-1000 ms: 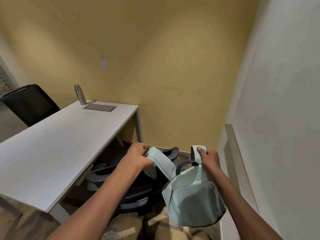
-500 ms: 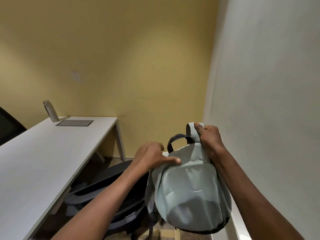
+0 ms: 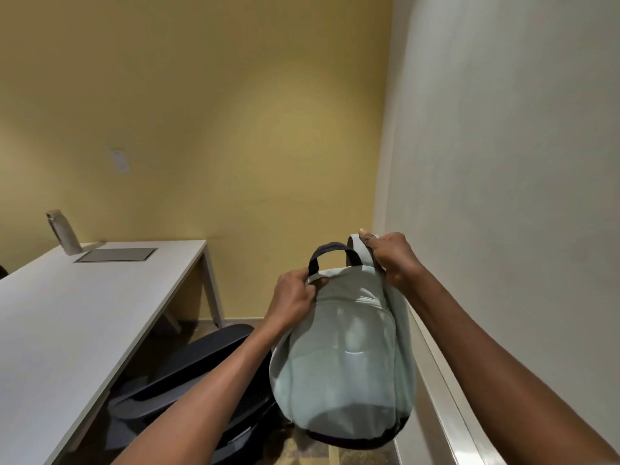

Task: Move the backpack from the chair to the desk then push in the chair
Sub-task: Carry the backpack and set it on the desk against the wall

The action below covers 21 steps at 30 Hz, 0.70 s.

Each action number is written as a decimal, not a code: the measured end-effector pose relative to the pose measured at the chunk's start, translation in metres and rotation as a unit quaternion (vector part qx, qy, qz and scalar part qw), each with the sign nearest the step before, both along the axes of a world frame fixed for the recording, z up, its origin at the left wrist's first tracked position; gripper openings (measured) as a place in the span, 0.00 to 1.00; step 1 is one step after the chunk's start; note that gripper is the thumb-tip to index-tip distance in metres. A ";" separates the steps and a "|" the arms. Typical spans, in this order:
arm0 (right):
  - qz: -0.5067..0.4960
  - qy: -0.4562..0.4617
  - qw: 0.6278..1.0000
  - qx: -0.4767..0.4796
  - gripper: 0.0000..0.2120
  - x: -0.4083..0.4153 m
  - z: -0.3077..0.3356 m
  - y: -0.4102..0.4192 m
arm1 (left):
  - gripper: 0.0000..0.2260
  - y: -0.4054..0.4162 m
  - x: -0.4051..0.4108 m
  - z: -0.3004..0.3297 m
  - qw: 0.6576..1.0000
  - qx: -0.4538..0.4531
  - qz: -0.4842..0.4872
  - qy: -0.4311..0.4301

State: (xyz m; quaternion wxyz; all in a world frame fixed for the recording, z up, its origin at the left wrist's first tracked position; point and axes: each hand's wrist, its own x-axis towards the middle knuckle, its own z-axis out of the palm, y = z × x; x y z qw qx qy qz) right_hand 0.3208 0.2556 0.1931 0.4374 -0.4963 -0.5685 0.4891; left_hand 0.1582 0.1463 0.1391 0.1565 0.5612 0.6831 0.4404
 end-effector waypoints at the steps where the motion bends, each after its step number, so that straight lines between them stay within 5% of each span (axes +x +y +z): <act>1: 0.012 -0.035 0.999 -0.006 0.21 0.002 0.003 0.002 | 0.08 0.003 0.000 0.001 1.000 0.010 0.005 -0.004; 6: 0.045 -0.310 0.945 0.093 0.30 0.016 0.021 0.011 | 0.08 0.022 0.005 0.007 0.999 0.029 0.019 -0.035; 9: 0.215 -0.297 0.919 0.143 0.44 0.027 0.036 0.022 | 0.10 0.039 0.009 0.016 0.999 0.030 0.017 -0.042; 12: 0.360 -0.310 0.869 0.135 0.28 0.035 0.038 0.039 | 0.10 0.060 0.009 0.032 0.998 0.043 0.000 -0.048; 16: 0.295 -0.299 0.884 0.206 0.10 0.033 0.044 0.081 | 0.10 0.090 0.006 0.056 0.997 0.068 -0.002 -0.045; 21: 0.240 -0.306 0.873 0.295 0.10 0.011 0.065 0.130 | 0.13 0.132 -0.007 0.077 0.995 0.084 0.026 -0.049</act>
